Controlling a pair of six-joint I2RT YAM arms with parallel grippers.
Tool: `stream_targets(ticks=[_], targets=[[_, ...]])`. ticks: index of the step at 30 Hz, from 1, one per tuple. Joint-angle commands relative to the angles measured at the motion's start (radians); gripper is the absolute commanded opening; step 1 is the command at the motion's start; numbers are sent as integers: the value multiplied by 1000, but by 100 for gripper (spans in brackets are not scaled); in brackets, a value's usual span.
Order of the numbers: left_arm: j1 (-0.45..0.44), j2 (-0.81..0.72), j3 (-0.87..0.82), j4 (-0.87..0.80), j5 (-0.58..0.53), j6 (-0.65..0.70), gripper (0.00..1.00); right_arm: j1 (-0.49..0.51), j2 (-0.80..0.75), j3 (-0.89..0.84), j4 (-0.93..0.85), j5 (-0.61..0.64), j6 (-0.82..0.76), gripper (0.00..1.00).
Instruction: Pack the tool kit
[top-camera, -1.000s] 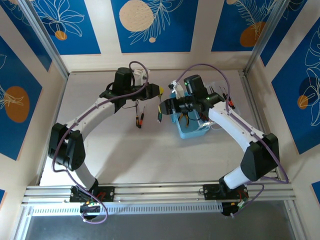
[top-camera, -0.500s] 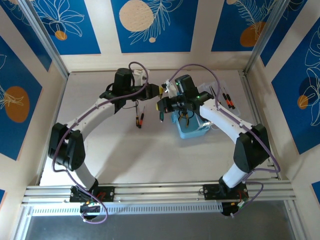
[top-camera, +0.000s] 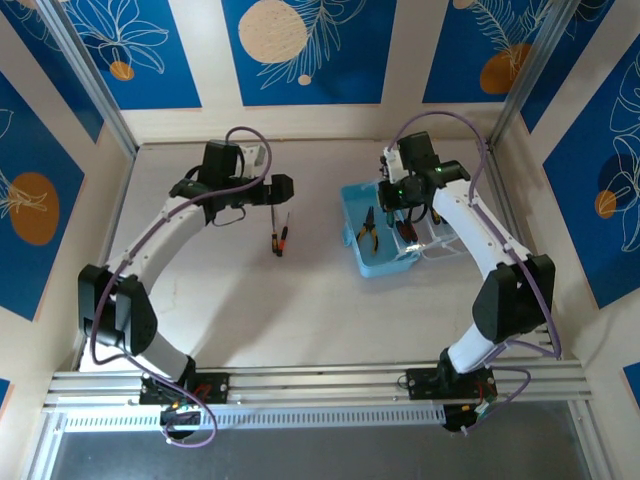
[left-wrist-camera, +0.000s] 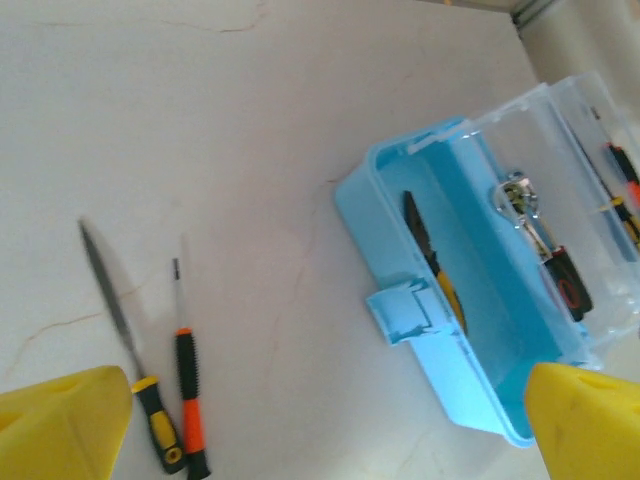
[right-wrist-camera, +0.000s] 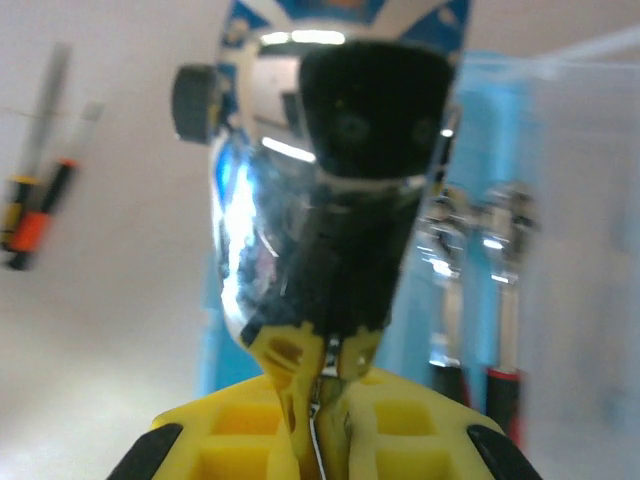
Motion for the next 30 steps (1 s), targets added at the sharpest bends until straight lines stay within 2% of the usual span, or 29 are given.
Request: stream_targets(ticks=[1,9,21,26,30], targets=[[3,-26,-45,-53,-40,41,100,-11,52,47,-60,158,-96,0],[3,-25,-90,-20,-7,20,100,-1,187,117,-47,360,-183,0],[2,-21,-100,-9,11,20,100,16,256,154,-35,484,-217,1],[3,-18,-101,-5,20,20,100,18,263,152,-43,481,-218,27],[2,-18,-100,-5,25,20,100,17,259,152,-47,474,-215,34]])
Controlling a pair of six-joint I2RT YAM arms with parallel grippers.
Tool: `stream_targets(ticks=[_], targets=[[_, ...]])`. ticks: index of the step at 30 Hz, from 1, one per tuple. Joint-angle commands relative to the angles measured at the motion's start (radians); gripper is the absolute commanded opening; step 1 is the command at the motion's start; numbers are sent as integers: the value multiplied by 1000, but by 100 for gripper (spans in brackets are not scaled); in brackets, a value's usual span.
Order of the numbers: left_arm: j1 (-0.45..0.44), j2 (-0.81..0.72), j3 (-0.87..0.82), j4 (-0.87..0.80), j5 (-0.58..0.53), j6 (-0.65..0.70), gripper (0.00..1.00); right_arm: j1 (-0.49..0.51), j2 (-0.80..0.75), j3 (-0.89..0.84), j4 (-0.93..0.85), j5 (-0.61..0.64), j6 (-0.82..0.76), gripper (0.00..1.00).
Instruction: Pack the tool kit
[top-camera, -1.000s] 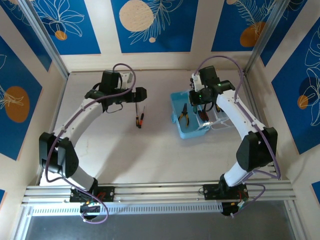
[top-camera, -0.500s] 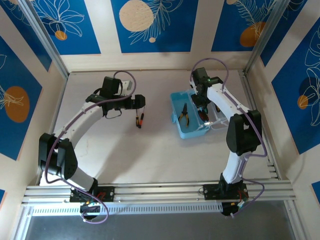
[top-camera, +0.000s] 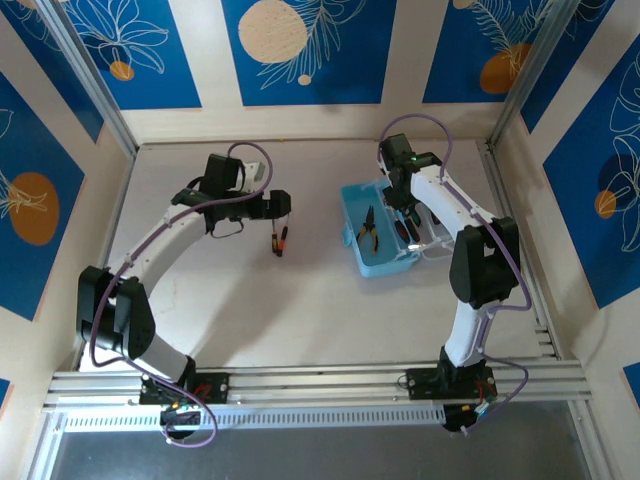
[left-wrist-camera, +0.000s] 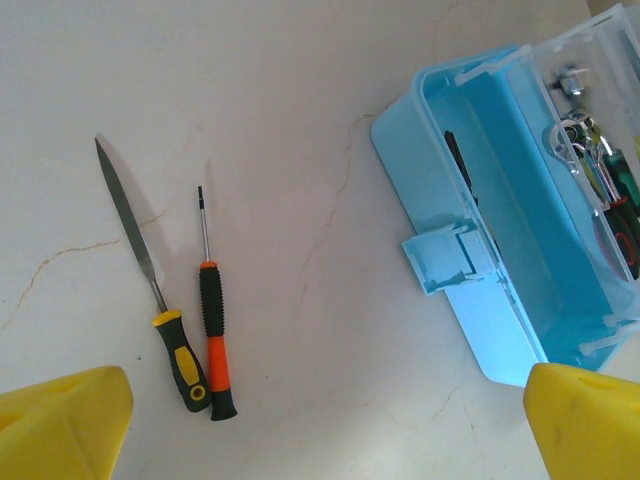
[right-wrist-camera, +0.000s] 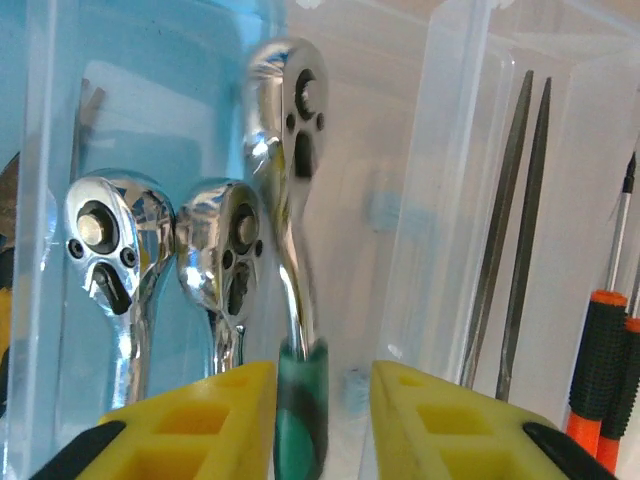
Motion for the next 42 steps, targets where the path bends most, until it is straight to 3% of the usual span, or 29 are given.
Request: stream_targets(ticks=[1,7,10,12,15,17,25,33,42], targets=[[2,-5,-12,13,27,13,100,4,6,34,-3,10,0,34],[2,-7,-15,2,15,20,100,9,-18,43,-20,-12,11,35],[2,5,-10,-20,-18,35,100,18,-53,53,-37,-48,19,43],[2,25,2,-58,-59,51,100,24,-84,63,-53,-100,29,55],[2,65,20,-122,-131,80,100,27,-141,68,-62,-222,54,89],[2,87,21,-149,-175,96,100,28,-181,57,-54,-313,77,99],[2,185,-2,-169,-284,128,97,62,-237,-10,-36,-412,139,99],[1,281,-2,-101,-228,117,79,73,-238,-32,-30,-426,157,99],[-15,368,43,-96,-221,119,72,54,-208,-17,-72,-428,173,99]])
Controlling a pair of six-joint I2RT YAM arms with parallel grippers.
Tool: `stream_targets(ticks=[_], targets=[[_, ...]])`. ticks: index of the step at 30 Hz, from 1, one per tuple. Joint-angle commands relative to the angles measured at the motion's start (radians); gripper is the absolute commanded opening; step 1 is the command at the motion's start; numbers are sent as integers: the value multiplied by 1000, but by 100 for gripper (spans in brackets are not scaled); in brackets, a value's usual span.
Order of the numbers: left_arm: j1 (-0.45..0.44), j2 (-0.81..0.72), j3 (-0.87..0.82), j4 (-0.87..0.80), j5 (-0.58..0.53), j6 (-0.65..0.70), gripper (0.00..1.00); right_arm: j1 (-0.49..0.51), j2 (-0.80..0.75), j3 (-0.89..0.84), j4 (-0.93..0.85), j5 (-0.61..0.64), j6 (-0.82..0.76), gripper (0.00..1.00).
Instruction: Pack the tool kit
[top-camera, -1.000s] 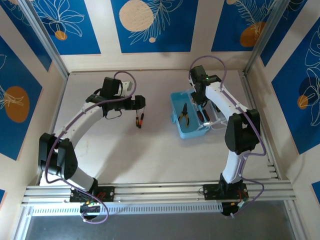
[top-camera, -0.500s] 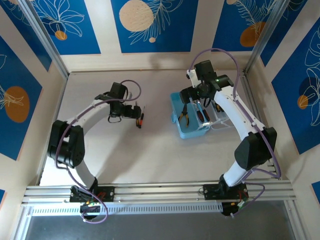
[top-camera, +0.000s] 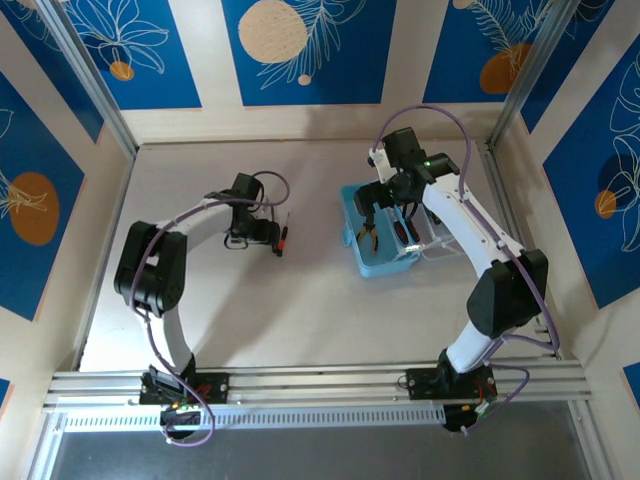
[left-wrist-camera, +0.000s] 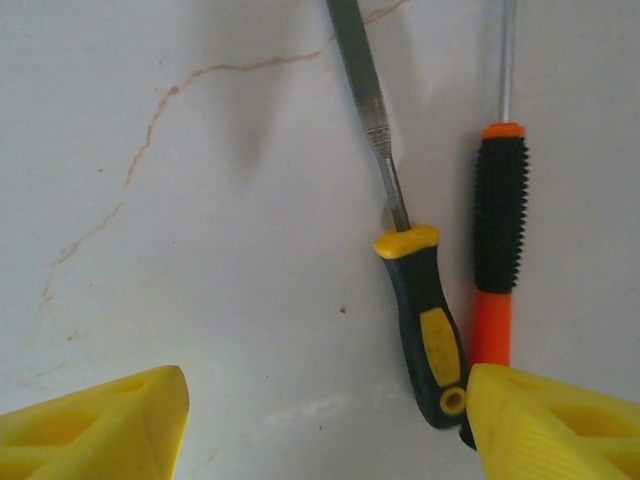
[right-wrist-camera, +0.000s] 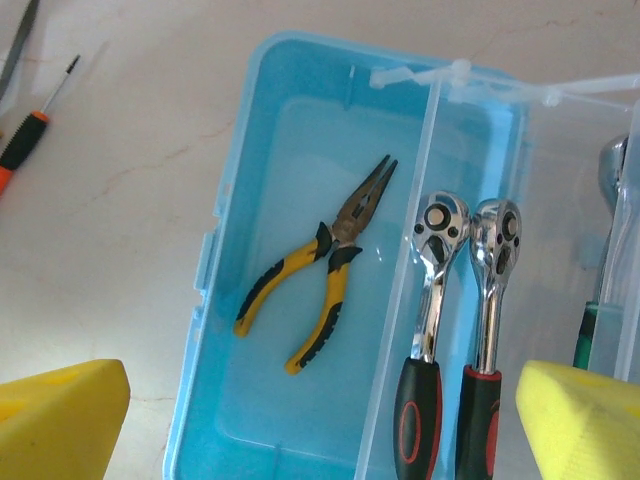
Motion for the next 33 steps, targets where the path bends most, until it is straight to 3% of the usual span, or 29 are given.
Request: stream_targets(ticks=[1,20,28,33], targets=[[-11,39,31,8,18,7,71,-8,10,4,-25,-34,19,99],[-19,110,56,16,4,-1,36,-22,-2,-11,-21,-47,20,99],[-18,58,43,-11,-30,5,34,-28,1,-13,-18,-54,19,99],[-19,9,70,-37,14,7,36,-33,3,-14,-15,-60,19,99]])
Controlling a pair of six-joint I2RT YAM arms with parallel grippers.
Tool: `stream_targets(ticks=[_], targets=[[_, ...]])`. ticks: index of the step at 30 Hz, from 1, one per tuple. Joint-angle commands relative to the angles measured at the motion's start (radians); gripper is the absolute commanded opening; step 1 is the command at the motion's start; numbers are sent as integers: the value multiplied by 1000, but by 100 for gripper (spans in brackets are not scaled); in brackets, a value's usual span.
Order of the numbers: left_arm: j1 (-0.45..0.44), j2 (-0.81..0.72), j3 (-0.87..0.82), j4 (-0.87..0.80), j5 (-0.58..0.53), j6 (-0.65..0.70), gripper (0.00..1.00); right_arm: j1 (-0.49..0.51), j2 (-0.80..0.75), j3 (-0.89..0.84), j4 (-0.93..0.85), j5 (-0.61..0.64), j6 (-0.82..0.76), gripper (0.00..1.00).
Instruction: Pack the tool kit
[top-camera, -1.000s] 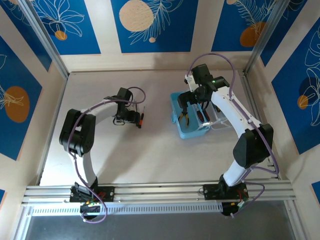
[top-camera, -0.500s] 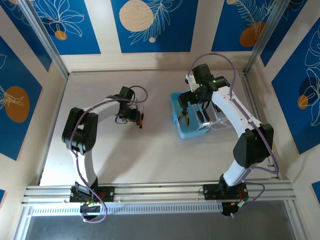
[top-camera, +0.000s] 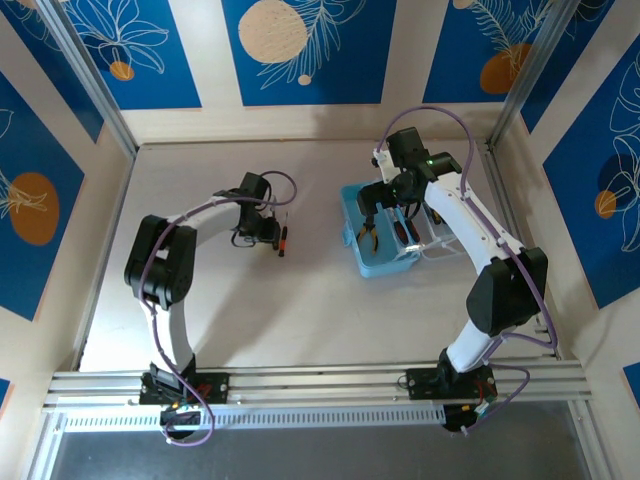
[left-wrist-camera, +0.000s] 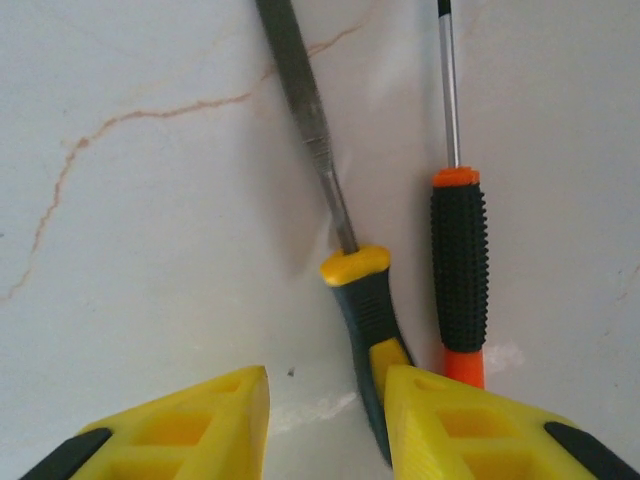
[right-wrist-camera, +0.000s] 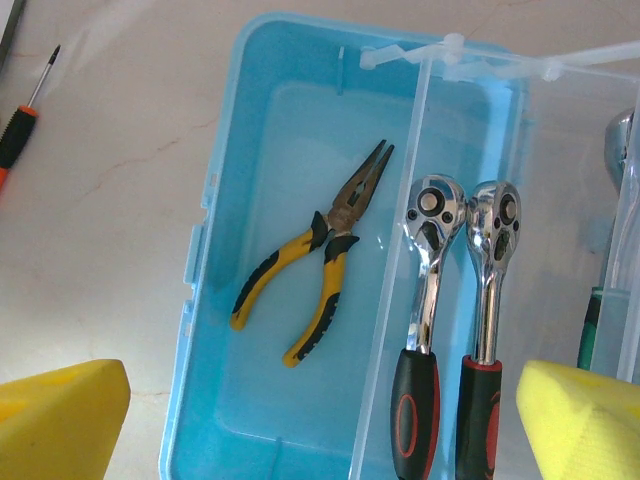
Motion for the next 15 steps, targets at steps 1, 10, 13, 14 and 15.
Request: stream_targets(ticks=[1,10,13,14,15], targets=[[-3,-57,27,-54,1,14,36,-7,-3,-10,-5,-35,11,99],[-6,-35,51,-39,57,2,40,-5,6,-23,-1,-46,15,99],[-11,-5,47,-24,73,-5,43,-6,2,-25,-1,-43,13,99],[-13,6,49,-24,75,-6,43,-6,2,-24,-1,-43,12,99],[-15,18,53,-25,78,-7,43,-6,2,-25,-1,-43,13,99]])
